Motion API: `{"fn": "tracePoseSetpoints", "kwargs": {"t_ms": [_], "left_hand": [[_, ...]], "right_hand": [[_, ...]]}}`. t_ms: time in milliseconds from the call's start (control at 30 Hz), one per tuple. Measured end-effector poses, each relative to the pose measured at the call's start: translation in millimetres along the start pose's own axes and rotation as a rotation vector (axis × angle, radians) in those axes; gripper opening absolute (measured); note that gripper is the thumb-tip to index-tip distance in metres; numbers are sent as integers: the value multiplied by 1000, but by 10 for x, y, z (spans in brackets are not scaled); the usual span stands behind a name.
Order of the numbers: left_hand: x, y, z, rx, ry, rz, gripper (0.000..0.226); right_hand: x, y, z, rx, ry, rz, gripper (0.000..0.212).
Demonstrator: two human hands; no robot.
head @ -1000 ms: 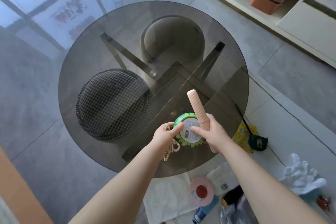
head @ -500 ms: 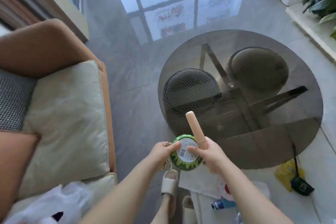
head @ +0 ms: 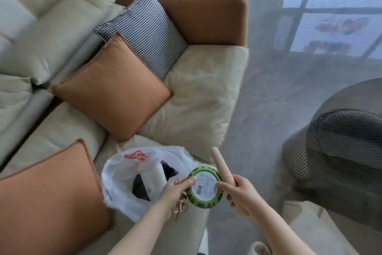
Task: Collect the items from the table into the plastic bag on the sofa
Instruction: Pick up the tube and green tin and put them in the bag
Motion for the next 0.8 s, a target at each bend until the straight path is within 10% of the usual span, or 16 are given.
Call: {"fn": "tracePoseSetpoints", "kwargs": {"t_ms": [467, 800], "left_hand": [[555, 2042, -774, -407, 254, 362, 50], [1400, 2098, -541, -689, 378, 403, 31]], "right_hand": [[481, -2326, -492, -295, -119, -13, 9], [843, -2633, -585, -436, -49, 184, 45]]}}
Point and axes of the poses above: each hand's wrist, its own x-axis towards the middle knuckle, its own y-axis out of the back of the hand, z = x × y, the point moved 4 cm from there along x, towards the middle knuckle, and after that the axes turned 4 degrees about z, right-handed, at the moved point
